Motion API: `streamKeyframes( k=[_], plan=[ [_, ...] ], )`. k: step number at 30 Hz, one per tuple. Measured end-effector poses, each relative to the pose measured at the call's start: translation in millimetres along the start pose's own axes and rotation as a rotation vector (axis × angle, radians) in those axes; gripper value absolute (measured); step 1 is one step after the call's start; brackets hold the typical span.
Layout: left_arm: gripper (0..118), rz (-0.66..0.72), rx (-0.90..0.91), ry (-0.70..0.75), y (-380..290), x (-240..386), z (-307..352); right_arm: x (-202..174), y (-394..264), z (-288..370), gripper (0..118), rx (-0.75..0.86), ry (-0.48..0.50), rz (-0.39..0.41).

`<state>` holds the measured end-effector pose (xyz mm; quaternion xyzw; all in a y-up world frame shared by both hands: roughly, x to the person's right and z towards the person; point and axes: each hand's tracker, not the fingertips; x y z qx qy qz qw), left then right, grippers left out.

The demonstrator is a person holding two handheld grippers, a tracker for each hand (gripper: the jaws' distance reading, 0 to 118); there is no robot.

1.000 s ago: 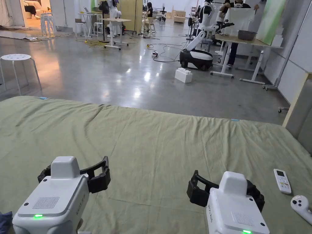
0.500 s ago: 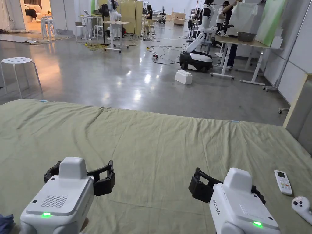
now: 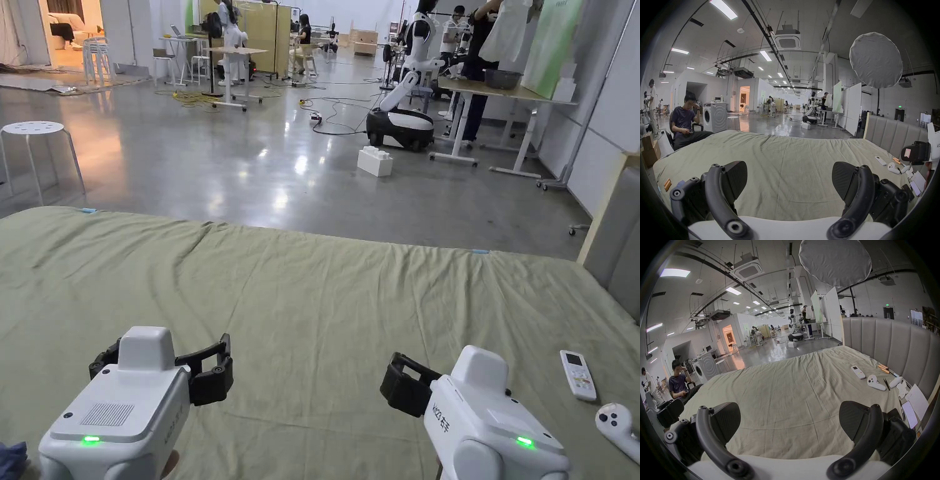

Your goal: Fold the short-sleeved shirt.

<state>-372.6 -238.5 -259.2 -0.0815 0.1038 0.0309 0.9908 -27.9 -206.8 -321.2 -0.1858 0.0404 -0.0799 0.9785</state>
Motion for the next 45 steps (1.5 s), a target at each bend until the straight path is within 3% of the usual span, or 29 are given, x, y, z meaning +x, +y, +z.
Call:
streamKeyframes(
  k=[20,25,30,36,40,45],
  plan=[
    [105,-0.037,-0.028,0.009,3,-3,-8,-3,3,-10,118,-0.002,-0.034,0.066],
    [105,-0.053,-0.031,0.016,1,-6,-10,-4,5,-12,118,0.002,-0.041,0.064],
    [105,-0.043,-0.032,0.025,0,-11,-13,-1,6,-18,118,-0.014,-0.039,0.01],
    [105,-0.046,-0.005,0.026,1,-13,-15,-5,3,-21,118,0.036,-0.011,0.055],
    [105,-0.049,0.004,0.027,0,-12,-18,-7,-2,-18,118,0.126,0.044,0.133],
    [105,-0.019,0.028,0.036,-3,-11,-21,-12,-5,-22,118,0.121,-0.01,0.154]
  ],
)
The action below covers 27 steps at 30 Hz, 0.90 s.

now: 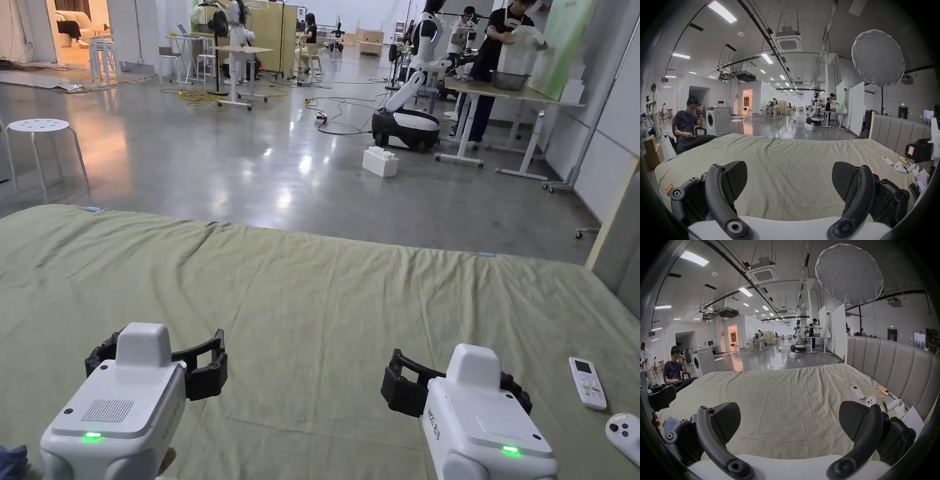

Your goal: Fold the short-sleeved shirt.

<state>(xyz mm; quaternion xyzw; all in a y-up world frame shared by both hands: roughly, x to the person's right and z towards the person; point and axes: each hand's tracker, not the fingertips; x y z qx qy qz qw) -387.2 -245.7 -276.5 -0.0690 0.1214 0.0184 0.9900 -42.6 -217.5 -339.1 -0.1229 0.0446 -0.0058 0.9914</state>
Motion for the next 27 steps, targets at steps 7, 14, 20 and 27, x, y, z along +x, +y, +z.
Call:
streamKeyframes(
  k=[7,14,20,27],
  plan=[
    [105,-0.036,0.012,-0.023,0,3,-1,4,-5,-4,118,0.021,0.002,0.008],
    [105,-0.006,0.037,-0.032,-2,4,0,0,-12,1,118,0.071,-0.018,0.047],
    [105,-0.027,0.029,-0.035,-3,5,1,2,-10,4,118,0.081,-0.017,0.016],
    [105,-0.023,0.027,-0.037,-5,5,1,3,-8,5,118,0.092,-0.019,0.009]
  ],
)
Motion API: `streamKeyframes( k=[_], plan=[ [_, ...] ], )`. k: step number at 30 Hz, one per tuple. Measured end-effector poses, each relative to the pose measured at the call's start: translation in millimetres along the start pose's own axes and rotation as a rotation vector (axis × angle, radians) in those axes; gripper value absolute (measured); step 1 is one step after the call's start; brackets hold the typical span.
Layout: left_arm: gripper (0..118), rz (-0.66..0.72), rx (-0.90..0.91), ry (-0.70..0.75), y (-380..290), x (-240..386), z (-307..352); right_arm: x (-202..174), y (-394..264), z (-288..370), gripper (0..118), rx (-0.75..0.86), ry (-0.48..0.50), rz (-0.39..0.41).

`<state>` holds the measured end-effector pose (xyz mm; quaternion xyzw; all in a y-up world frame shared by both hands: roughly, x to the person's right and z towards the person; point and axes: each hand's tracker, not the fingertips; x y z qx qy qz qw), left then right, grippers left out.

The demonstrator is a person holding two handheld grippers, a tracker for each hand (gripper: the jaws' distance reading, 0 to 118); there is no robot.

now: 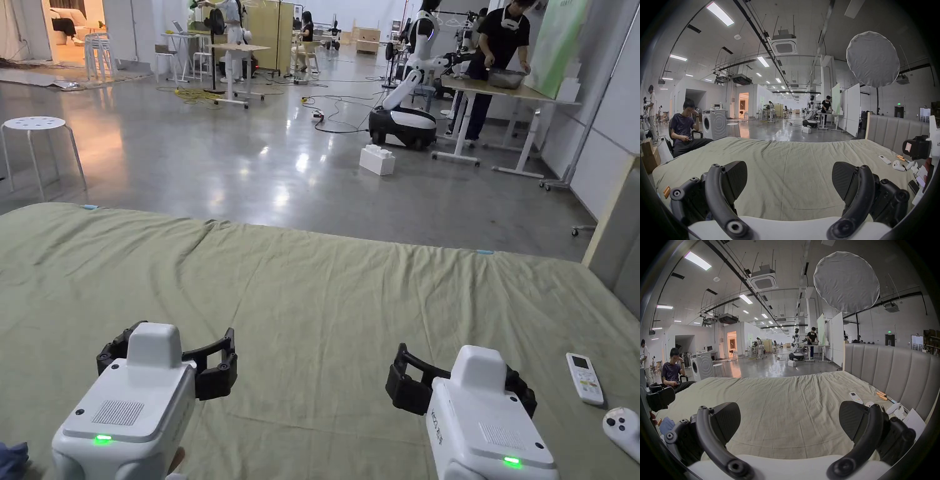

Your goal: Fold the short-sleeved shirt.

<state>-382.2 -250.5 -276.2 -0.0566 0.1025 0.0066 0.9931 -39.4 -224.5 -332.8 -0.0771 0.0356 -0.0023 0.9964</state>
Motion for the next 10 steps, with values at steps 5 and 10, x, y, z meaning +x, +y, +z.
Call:
streamKeyframes(
  k=[5,10],
  plan=[
    [105,0.007,-0.007,0.002,-0.6,0.2,-0.9,-0.1,1.1,-0.1,118,0.012,0.01,0.001],
    [105,0.002,-0.008,0.003,0.2,0.7,-2.0,-1.4,2.7,0.7,118,0.023,0.011,0.007]
  ],
)
